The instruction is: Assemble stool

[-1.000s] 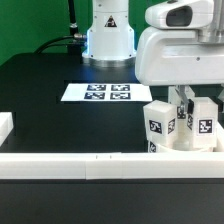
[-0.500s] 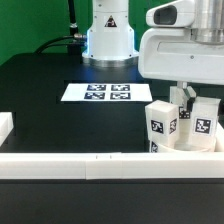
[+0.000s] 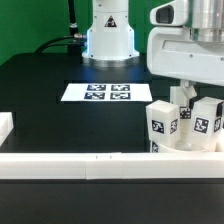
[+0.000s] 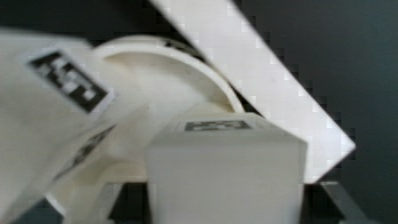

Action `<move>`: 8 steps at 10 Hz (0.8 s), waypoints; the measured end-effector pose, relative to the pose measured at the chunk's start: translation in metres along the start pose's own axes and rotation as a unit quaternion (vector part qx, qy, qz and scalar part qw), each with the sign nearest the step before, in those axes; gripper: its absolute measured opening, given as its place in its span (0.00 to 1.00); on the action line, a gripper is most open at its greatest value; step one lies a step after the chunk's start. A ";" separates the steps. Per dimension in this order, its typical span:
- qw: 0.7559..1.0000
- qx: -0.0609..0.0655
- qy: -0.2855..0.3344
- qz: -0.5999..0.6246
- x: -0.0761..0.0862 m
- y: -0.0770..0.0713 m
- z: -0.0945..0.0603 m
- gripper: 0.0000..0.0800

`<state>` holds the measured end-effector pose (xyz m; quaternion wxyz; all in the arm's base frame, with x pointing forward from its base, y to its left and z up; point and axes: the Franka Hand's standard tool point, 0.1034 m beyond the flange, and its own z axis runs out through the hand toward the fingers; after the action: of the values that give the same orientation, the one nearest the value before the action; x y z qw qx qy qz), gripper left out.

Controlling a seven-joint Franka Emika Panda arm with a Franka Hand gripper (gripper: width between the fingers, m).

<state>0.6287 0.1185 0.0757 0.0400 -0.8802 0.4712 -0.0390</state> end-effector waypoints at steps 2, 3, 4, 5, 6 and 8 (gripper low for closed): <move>0.986 0.036 -0.008 0.165 0.001 -0.001 0.000 0.42; 0.979 0.038 -0.009 0.199 0.000 -0.002 -0.001 0.42; 0.974 0.039 -0.011 0.223 0.000 -0.002 -0.001 0.42; 0.960 0.040 -0.016 0.278 0.000 -0.003 -0.001 0.42; 0.957 0.040 -0.017 0.286 0.000 -0.003 -0.001 0.42; 0.930 0.041 -0.025 0.365 -0.001 -0.003 -0.001 0.42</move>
Offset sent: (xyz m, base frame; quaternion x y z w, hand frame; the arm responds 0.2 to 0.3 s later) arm 0.0000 0.0000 0.0000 0.0000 0.0000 0.1296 0.9916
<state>0.6307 0.1211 0.0768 0.0988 -0.6460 0.7567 -0.0190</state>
